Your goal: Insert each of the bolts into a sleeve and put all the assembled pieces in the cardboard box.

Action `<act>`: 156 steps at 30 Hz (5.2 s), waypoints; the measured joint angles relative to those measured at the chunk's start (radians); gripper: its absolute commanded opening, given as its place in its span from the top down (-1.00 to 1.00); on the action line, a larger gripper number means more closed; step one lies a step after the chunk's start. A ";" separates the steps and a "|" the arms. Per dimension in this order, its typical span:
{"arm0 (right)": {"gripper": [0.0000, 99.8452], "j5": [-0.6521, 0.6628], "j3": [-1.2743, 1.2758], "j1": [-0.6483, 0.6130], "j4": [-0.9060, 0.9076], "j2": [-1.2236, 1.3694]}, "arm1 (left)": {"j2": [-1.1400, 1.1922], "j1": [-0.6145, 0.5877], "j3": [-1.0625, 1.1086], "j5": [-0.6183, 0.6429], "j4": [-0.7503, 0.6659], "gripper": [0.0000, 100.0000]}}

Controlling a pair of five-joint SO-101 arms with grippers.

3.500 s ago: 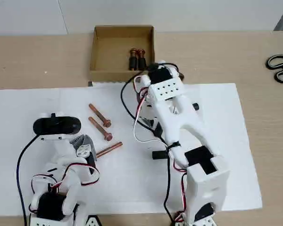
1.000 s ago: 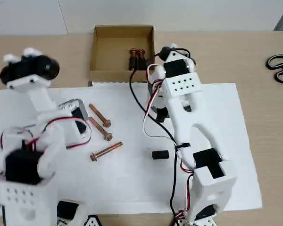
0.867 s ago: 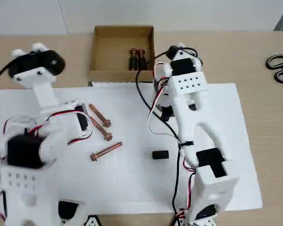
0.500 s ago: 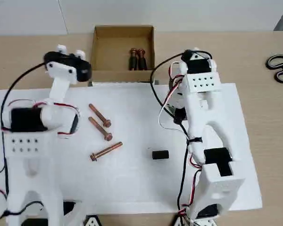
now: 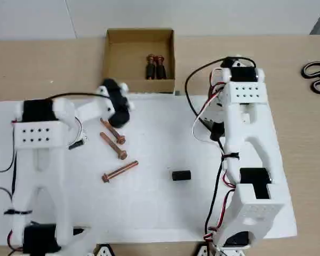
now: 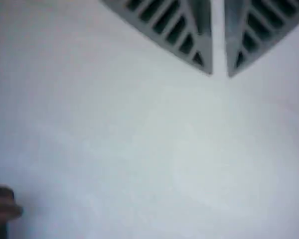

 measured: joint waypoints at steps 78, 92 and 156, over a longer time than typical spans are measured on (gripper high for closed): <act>1.00 0.023 0.100 0.023 0.000 -0.003 | 0.631 0.282 -0.155 -0.118 -0.114 0.83; 1.00 0.023 0.101 0.023 0.000 -0.021 | 0.640 0.290 -0.140 -0.118 -0.078 0.93; 1.00 0.209 0.565 -0.322 -0.141 -1.020 | -0.127 0.110 -0.516 1.335 0.021 0.99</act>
